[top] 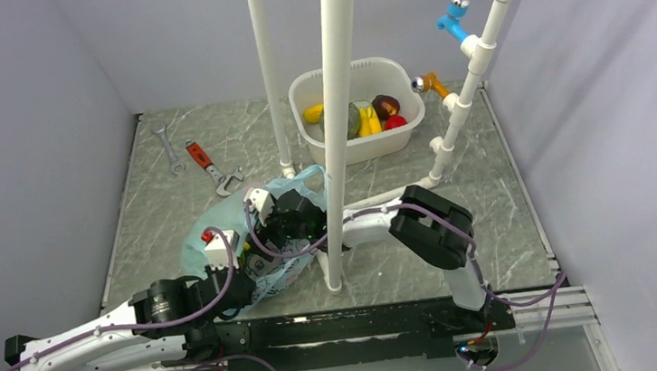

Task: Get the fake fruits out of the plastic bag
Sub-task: Take out the fake fruit from the plastic bag.

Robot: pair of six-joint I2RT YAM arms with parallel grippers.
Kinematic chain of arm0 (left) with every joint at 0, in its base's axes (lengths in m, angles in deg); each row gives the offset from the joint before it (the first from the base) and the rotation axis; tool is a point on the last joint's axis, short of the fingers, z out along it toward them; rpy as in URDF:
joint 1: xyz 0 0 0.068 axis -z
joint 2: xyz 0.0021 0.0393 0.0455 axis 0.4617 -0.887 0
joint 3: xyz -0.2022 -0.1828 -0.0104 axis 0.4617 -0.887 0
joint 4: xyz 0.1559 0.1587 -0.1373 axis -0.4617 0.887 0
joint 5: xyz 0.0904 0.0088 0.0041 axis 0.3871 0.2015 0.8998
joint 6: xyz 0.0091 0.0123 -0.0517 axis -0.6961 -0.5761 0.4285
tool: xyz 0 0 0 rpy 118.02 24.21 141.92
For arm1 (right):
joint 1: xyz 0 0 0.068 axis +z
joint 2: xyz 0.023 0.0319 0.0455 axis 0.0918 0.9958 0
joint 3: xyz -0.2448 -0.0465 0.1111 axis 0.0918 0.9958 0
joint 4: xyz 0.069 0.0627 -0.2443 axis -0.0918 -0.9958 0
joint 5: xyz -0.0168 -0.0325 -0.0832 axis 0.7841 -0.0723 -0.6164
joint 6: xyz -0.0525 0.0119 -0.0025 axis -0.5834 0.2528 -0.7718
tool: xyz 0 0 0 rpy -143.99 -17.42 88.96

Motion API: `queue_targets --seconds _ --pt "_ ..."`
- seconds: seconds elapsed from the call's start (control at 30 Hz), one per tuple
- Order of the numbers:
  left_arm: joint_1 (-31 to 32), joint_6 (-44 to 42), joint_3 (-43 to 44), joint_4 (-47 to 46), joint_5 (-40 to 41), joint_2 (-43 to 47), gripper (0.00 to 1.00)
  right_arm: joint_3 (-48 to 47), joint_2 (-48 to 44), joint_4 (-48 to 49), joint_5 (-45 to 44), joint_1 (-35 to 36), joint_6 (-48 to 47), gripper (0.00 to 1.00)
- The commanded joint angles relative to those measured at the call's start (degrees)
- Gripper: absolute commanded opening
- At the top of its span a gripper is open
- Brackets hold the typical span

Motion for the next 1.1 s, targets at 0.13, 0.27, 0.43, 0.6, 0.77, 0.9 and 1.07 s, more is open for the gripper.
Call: queue_targets --seconds 0.13,0.27,0.43,0.6,0.77,0.9,1.07 --pt "0.2 -0.6 -2.5 -3.5 -1.8 -0.5 0.00 -11.3 8.1 -7.7 12.8 -0.8 -13.3 0.86" --pt "0.2 -0.7 -2.4 -4.1 -0.5 -0.1 0.00 -14.8 11.0 -10.7 19.2 -1.4 -12.0 0.79" --pt "0.2 -1.5 -3.1 -7.1 1.0 1.6 0.00 -18.9 13.5 -15.1 23.9 -2.7 -9.4 0.56" --pt "0.2 -3.7 -2.2 -7.5 2.9 3.4 0.00 -17.5 11.1 -15.1 20.5 -3.1 -5.7 0.30" --pt "0.2 -5.3 2.3 -3.2 5.1 3.5 0.00 -11.9 5.8 -11.6 19.3 -4.5 0.9 0.00" --pt "0.2 -3.8 6.1 2.3 9.0 4.0 0.00 -4.6 -0.4 -6.4 15.8 -5.0 4.9 0.00" --pt "0.2 -2.5 6.1 4.1 13.2 6.3 0.00 1.6 -6.6 -2.8 15.0 -7.1 10.0 0.00"
